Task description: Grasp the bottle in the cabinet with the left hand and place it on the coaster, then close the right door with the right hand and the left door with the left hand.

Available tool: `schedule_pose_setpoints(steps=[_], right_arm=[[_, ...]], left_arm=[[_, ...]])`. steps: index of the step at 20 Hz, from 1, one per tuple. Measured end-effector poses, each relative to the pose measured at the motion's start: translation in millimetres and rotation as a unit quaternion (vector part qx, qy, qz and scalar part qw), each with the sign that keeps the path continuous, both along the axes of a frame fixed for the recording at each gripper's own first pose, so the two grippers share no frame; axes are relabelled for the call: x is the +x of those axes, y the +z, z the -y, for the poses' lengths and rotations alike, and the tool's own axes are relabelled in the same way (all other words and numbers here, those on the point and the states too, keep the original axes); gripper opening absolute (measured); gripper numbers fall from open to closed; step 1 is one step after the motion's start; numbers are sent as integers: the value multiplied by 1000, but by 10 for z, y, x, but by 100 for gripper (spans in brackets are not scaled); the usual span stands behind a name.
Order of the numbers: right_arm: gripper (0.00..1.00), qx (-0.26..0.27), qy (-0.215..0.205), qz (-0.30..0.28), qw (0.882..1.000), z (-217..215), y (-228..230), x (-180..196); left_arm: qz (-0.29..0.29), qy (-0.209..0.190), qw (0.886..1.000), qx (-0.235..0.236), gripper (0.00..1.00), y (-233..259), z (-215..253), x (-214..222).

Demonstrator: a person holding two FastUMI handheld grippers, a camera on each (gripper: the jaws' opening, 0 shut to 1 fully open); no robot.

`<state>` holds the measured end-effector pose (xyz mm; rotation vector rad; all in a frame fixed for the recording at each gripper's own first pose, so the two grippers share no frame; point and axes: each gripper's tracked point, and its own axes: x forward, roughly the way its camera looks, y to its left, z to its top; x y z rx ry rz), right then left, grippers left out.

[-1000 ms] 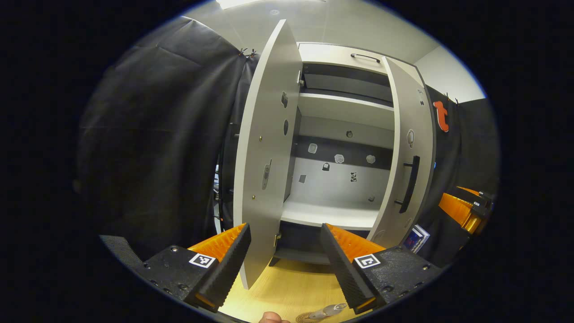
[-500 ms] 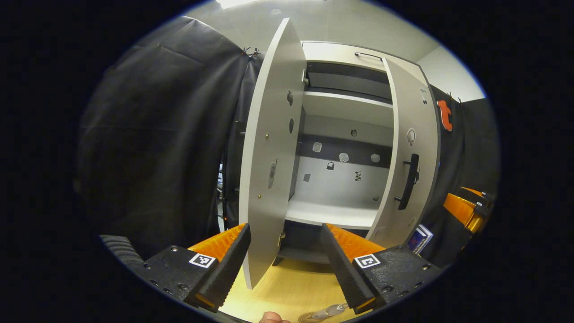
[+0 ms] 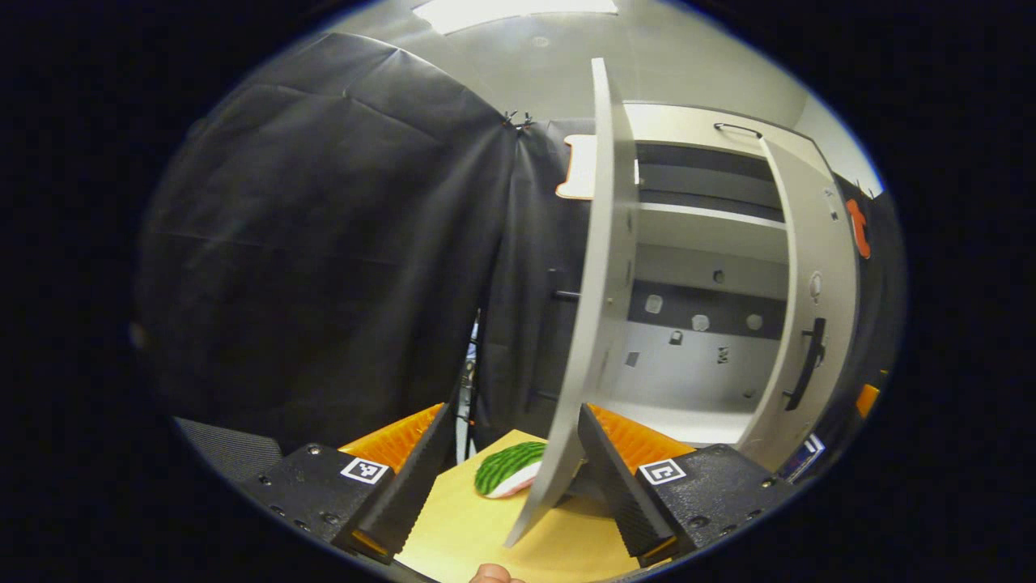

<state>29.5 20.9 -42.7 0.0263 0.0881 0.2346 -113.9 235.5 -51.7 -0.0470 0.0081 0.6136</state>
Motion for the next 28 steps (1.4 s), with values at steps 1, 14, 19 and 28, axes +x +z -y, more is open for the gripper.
schedule_pose_setpoints(steps=[1, 14, 19, 28], right_arm=[[95, -1, -6, 1, 1000, 33, 10, -11], [94, 5, -44, -1, 999, 199, -10, 19], [96, 1, -28, -1, 1000, 91, -1, 0], [95, 2, -40, 1, 999, 187, 45, -125]], left_arm=[[1, 13, 1000, -2, 96, 1, -95, -8], [-34, -61, 997, 12, 95, -115, -74, 288], [-26, -142, 989, -16, 95, -186, 504, 490], [-27, -287, 958, 0, 95, -129, 1714, 935]])
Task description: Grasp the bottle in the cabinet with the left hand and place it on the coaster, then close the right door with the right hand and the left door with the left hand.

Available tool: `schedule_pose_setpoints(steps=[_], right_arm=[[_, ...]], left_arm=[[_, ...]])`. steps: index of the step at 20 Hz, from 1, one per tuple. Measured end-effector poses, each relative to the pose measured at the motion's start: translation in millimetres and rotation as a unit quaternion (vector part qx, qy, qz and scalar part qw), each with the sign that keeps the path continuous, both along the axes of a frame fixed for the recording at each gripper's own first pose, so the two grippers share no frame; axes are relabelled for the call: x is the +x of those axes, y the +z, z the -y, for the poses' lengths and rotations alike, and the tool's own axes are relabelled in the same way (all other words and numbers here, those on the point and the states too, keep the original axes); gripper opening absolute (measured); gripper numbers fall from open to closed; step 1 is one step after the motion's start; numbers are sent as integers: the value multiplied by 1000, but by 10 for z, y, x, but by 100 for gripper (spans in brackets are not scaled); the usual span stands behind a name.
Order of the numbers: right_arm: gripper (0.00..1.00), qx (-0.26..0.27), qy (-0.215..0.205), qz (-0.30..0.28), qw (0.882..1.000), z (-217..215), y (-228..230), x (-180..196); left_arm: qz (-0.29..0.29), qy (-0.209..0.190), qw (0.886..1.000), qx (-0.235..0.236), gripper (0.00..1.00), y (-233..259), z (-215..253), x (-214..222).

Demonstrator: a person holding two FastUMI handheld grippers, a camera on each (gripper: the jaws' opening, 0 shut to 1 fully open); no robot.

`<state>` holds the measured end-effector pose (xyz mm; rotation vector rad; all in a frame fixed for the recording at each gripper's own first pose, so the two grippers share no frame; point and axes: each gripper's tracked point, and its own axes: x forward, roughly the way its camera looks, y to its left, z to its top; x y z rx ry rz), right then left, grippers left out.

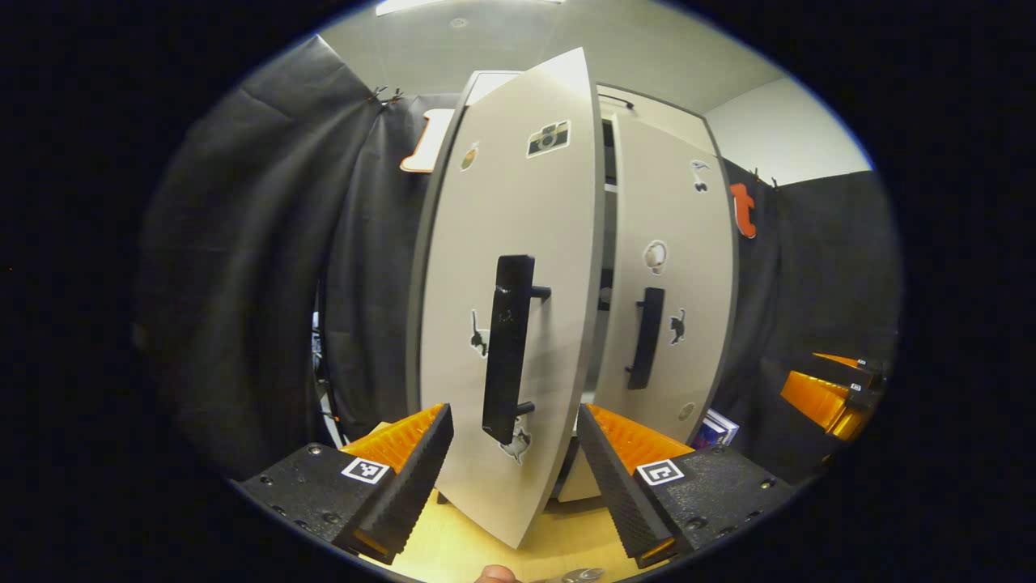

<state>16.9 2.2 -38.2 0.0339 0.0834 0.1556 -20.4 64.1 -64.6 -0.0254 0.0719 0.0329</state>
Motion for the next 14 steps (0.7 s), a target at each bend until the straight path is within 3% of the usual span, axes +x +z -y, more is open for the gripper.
schedule_pose_setpoints(steps=[4, 6, 8, 11, 14], right_arm=[[96, 6, -21, 4, 1000, 163, 61, -62], [96, 9, -30, 6, 999, 212, 83, -85], [93, 12, -41, 6, 999, 276, 124, -88], [96, 16, -52, 13, 998, 319, 210, -83], [93, 26, -49, 18, 998, 298, 294, -98]], left_arm=[[-3, -22, 1000, 19, 95, 31, 227, 9], [-4, -16, 1000, 17, 91, 59, 227, -22], [3, -1, 1000, 7, 95, 157, 215, -65], [21, 10, 1000, -6, 92, 333, 218, -123], [28, 16, 999, -7, 95, 481, 213, -145]])
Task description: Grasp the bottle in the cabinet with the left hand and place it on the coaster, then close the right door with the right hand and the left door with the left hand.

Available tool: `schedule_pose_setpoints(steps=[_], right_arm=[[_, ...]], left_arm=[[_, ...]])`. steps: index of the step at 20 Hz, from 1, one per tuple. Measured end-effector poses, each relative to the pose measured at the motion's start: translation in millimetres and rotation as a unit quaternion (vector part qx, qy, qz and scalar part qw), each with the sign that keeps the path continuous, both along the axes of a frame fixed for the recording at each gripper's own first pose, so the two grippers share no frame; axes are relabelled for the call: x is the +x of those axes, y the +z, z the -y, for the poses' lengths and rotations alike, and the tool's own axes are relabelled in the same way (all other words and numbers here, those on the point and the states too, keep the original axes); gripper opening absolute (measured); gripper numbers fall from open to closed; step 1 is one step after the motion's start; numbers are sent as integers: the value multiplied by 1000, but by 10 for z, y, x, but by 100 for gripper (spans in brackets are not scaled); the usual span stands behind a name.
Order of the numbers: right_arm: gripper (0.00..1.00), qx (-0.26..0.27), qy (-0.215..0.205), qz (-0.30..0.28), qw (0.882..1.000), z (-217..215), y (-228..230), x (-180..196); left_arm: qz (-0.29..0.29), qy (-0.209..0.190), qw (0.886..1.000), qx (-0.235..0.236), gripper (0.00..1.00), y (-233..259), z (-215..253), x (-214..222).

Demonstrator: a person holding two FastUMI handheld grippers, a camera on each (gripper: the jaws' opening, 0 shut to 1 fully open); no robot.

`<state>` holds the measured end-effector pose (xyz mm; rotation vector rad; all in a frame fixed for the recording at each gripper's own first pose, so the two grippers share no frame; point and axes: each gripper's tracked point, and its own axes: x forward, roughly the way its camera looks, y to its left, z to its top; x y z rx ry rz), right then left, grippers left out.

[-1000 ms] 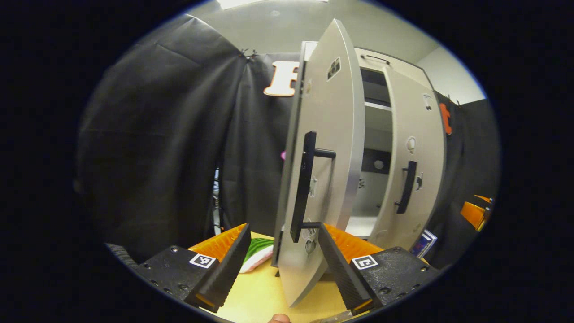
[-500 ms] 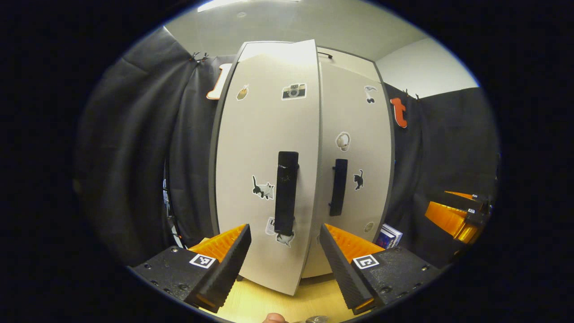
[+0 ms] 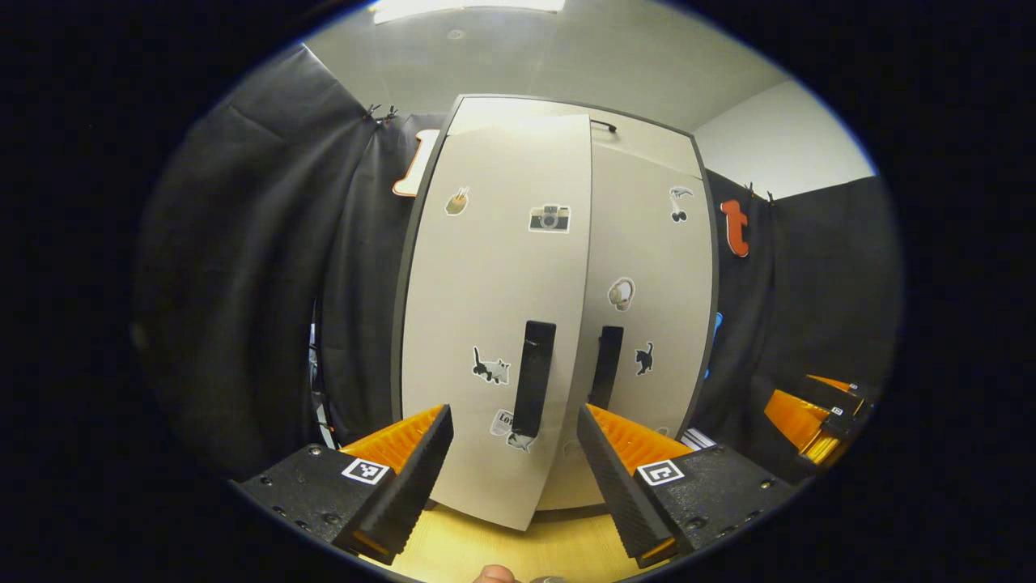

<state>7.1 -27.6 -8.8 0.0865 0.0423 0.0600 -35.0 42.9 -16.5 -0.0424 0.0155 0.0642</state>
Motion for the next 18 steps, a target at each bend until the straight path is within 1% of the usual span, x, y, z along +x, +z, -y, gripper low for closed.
schedule_pose_setpoints(steps=[1, 2, 3, 4, 5, 6, 7, 8, 9, 10, 13, 14, 18], right_arm=[[93, 3, 0, 3, 1000, 4, 34, -5], [95, 7, 0, 6, 1000, 6, 72, -8], [93, 10, 0, 10, 1000, 4, 106, -15], [93, 12, 0, 13, 1000, 10, 137, -20], [93, 14, 0, 15, 1000, 16, 158, -26], [93, 14, -1, 16, 1000, 29, 163, -31], [95, 13, -3, 16, 1000, 40, 157, -29], [96, 12, -5, 16, 1000, 55, 160, -25], [92, 12, -6, 17, 1000, 67, 160, -23], [95, 12, -6, 16, 1000, 74, 155, -18], [95, 10, -6, 14, 1000, 93, 132, -18], [93, 9, -6, 14, 1000, 96, 128, -17], [93, 8, -2, 18, 1000, 84, 151, -18]], left_arm=[[4, 2, 1000, 1, 91, 40, 6, -4], [9, 5, 1000, 2, 91, 87, 6, -8], [11, 9, 1000, 5, 95, 115, -13, -7], [13, 11, 1000, 8, 95, 139, -15, -11], [16, 11, 1000, 11, 91, 165, -11, -5], [18, 12, 1000, 14, 95, 175, -10, -21], [20, 13, 1000, 17, 91, 178, -8, -21], [22, 14, 999, 19, 91, 188, -8, -19], [23, 15, 999, 20, 95, 199, -7, -14], [24, 15, 999, 22, 95, 209, -3, -13], [26, 16, 999, 26, 95, 225, -4, -6], [26, 16, 999, 27, 95, 226, -5, -3], [25, 19, 999, 29, 95, 223, -12, 17]])
